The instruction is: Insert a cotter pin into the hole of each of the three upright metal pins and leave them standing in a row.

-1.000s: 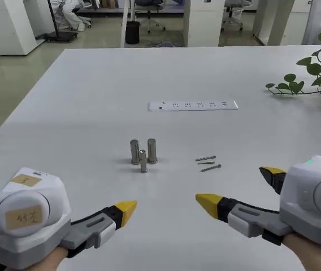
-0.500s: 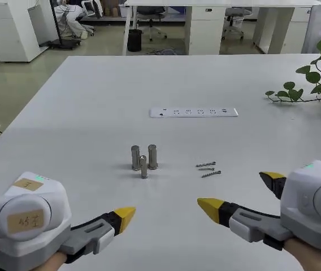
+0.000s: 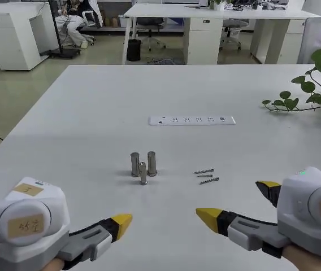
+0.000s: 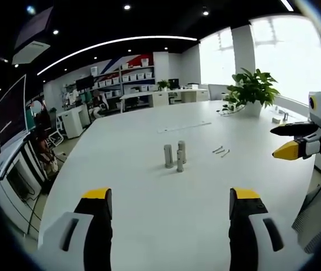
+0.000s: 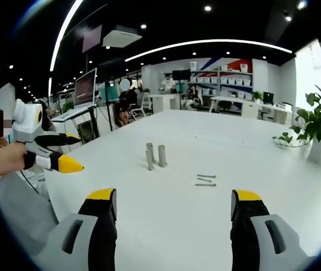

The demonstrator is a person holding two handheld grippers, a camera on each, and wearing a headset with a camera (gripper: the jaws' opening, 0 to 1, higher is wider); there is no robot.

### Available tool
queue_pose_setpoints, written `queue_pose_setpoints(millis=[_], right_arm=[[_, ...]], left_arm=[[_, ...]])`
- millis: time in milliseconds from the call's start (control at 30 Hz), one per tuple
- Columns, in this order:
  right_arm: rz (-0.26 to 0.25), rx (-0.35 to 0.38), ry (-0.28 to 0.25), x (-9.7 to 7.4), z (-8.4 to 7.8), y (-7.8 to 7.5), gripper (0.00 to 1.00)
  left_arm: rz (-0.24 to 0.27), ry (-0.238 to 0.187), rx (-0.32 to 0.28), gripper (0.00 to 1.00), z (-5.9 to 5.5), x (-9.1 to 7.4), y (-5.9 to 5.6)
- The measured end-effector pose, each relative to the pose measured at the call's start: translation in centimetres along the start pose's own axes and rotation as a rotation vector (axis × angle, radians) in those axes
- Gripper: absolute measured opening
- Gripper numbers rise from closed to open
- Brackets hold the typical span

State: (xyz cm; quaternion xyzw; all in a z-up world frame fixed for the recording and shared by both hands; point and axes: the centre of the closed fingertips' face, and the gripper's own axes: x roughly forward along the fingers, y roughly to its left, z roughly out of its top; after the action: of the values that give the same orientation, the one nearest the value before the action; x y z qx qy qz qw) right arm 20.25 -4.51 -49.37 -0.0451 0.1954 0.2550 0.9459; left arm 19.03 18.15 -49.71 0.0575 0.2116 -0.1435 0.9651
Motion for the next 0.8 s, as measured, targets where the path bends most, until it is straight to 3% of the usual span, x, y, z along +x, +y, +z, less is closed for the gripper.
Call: queue_pose_setpoints(millis=[500,667,800], right_arm=[[-0.002,0.008,-0.010,0.05,0.06,0.04,0.80],[-0.020,-0.018,-0.030,-0.06,0.27,-0.42,0.81],[-0.026,0.002,-0.034,-0.16,0.13,-0.87,0.82]], left_arm=[[-0.007,-0.007,-0.017,0.82,0.07,-0.19,-0.28],[-0.012,-0.006,-0.015,0.82,0.01,-0.22,-0.43],[-0.017,-0.001,-0.012,0.80,-0.13,-0.35,-0.57]])
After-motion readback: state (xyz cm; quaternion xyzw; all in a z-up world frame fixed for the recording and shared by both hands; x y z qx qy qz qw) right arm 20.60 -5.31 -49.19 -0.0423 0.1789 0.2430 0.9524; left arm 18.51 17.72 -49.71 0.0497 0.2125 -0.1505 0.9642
